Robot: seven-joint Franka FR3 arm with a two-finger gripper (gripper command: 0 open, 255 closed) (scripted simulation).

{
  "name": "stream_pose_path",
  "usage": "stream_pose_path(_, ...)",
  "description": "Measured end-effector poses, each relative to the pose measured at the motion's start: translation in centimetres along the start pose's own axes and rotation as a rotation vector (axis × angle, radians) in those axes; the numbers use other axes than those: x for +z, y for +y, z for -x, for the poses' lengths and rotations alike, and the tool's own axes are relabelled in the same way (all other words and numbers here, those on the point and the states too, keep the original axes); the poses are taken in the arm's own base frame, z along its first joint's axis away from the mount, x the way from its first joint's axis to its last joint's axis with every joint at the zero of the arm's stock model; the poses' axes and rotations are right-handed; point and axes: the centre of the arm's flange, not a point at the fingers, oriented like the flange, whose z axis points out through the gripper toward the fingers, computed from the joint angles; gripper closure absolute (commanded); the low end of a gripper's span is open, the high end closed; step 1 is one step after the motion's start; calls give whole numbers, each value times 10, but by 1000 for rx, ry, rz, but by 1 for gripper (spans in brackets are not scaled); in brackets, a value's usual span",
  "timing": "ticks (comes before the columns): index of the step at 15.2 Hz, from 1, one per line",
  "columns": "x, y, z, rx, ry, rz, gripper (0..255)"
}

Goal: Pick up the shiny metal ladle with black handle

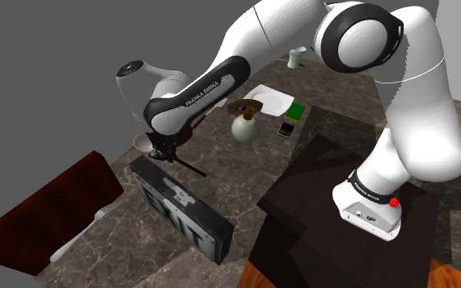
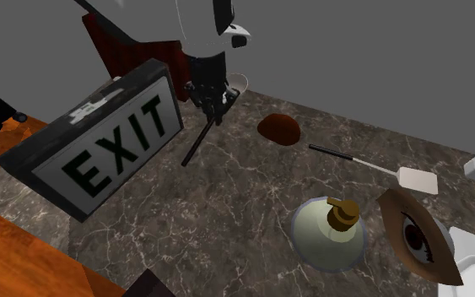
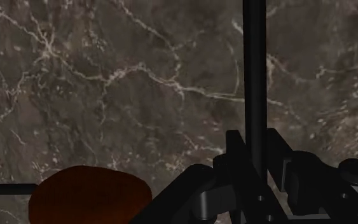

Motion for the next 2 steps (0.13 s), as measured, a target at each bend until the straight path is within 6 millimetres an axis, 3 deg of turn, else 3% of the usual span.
stream_pose_path(2,-9,1,0,0,0,0,255)
